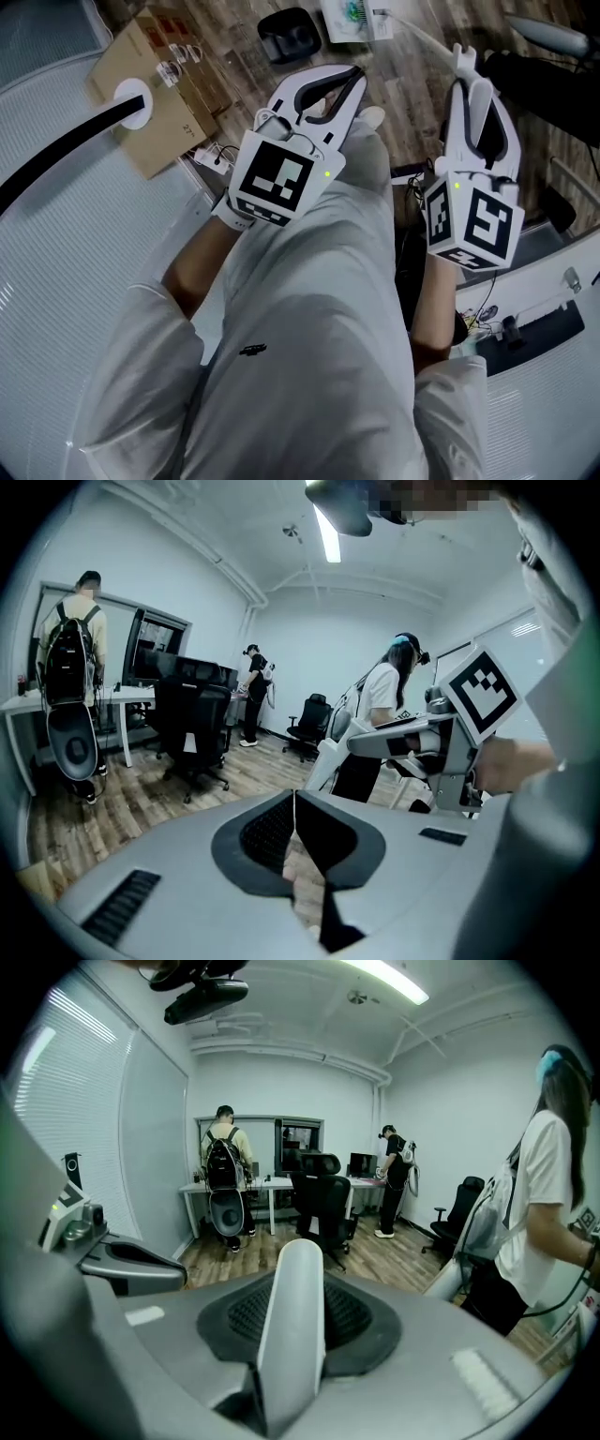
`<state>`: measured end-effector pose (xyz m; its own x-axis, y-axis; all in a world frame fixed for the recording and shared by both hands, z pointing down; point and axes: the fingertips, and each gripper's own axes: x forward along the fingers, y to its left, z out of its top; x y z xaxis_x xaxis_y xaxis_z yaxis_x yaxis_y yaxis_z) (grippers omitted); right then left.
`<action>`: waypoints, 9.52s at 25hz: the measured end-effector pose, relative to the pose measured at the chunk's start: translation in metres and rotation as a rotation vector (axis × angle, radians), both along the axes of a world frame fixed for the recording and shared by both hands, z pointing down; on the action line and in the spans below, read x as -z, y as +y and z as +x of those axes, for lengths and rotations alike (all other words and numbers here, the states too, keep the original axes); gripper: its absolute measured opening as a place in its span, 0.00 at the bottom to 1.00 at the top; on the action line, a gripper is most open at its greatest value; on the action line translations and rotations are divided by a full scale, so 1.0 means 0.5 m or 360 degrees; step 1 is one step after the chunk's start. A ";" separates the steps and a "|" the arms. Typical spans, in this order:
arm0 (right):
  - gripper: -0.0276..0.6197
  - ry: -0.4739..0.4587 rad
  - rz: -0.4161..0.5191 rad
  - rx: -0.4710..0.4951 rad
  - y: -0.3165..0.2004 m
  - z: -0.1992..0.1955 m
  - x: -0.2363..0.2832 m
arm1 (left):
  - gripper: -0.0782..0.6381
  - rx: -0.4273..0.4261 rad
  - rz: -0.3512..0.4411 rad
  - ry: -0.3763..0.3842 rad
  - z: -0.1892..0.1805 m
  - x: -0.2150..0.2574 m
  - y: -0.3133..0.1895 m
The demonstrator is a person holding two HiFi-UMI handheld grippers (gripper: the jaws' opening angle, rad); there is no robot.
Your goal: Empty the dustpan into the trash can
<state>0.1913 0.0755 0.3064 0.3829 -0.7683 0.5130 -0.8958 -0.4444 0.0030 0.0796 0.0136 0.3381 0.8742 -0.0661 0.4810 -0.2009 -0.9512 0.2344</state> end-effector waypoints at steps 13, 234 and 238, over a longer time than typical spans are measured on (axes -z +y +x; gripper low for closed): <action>0.24 0.0052 0.0096 0.0144 -0.048 -0.055 0.104 | 0.12 0.0041 0.0060 0.0056 -0.044 0.093 -0.046; 0.24 0.0098 -0.0062 -0.0330 0.206 -0.044 -0.009 | 0.12 -0.0039 0.0169 0.0068 -0.099 0.145 -0.081; 0.24 0.0052 -0.0101 -0.0358 0.204 -0.024 -0.066 | 0.12 -0.0035 0.0164 0.0058 -0.100 0.138 -0.081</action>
